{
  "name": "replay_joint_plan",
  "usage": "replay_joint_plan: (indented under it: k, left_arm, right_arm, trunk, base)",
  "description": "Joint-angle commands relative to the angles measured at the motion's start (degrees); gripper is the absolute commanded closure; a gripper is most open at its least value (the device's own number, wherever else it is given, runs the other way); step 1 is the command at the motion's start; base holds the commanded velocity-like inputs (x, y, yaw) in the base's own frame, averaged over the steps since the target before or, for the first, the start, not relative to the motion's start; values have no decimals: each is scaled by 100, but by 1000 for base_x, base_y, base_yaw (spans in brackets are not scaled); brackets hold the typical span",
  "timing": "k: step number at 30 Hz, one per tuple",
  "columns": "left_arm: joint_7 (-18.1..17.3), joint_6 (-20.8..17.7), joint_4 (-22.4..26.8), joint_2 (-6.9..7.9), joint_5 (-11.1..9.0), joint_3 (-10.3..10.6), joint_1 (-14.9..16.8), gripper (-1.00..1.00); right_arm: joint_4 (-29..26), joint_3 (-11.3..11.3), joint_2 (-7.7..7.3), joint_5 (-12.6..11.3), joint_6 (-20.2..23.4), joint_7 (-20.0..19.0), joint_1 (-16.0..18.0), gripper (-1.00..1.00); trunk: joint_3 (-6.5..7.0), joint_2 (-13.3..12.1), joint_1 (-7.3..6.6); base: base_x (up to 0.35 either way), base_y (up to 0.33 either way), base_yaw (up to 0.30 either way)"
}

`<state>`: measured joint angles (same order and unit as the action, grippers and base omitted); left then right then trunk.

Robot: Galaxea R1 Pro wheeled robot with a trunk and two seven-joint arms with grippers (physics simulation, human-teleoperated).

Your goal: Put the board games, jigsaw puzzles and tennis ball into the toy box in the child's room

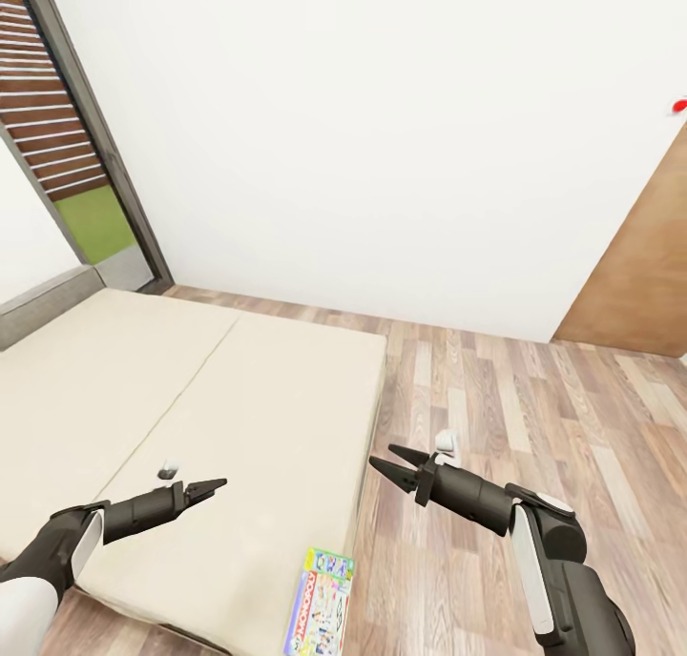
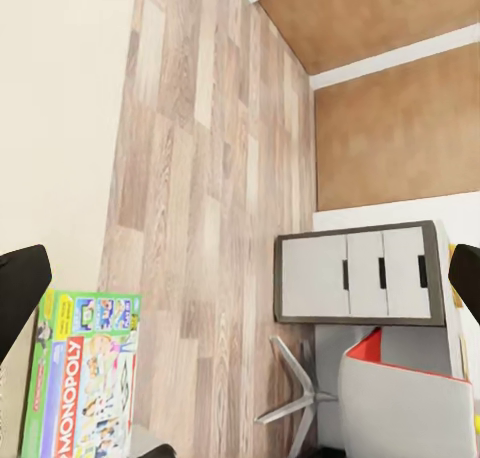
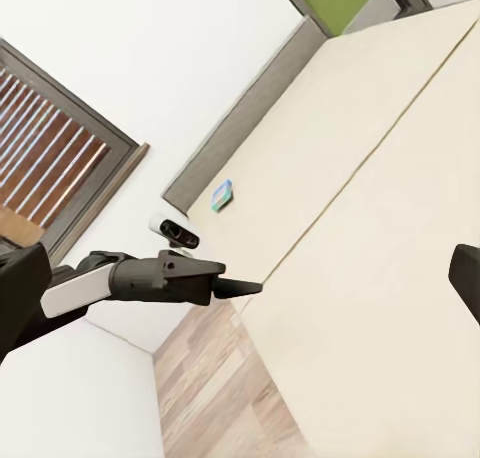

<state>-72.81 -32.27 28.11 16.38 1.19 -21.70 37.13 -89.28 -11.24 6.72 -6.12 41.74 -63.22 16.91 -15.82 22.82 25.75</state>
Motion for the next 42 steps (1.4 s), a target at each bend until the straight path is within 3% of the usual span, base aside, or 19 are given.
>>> replay_joint_plan:
  k: [1, 14, 42]
  left_arm:
    - [-21, -60, 0, -2, 13, -18, 5, -100]
    - [-5, -60, 1, -3, 13, -18, 5, -100]
    - [-5, -60, 1, -21, 13, -18, 5, -100]
  right_arm:
    - [-1, -10, 5, -13, 36, -15, 5, -100]
    - [-2, -10, 5, -13, 36, -9, 5, -100]
    - [-2, -10, 8, -4, 36, -6, 5, -100]
  trunk:
    - [-1, 10, 3]
    - [104, 10, 3]
    - [112, 10, 3]
  base:
    - [0, 0, 0]
    - [0, 0, 3]
    - [0, 0, 0]
